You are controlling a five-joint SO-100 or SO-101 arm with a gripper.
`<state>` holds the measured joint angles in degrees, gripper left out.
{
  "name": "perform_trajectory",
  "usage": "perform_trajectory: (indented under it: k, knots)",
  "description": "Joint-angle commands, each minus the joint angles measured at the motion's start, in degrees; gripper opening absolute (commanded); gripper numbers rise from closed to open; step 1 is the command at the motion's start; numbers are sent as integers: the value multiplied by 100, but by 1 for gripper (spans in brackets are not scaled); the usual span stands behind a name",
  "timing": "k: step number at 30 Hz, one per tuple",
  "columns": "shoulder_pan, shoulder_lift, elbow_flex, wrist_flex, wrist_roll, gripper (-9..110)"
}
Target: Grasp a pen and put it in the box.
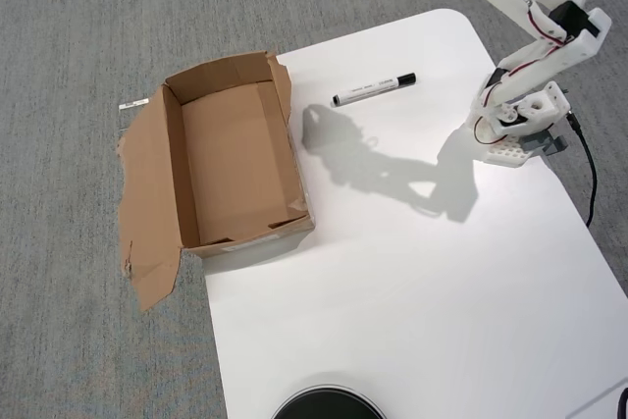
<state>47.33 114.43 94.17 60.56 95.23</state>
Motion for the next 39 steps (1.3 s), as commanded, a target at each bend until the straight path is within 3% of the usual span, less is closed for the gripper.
perform_trajectory:
  k: [1,17,27,39]
  knots:
    - [13,-229,-110,-88,-751,1]
    - [-75,-703,-57,422,-4566,1]
    - [-83,-1547,-40,1450,-4830,1]
    - [-171,-2021,-48,1547,-5172,1]
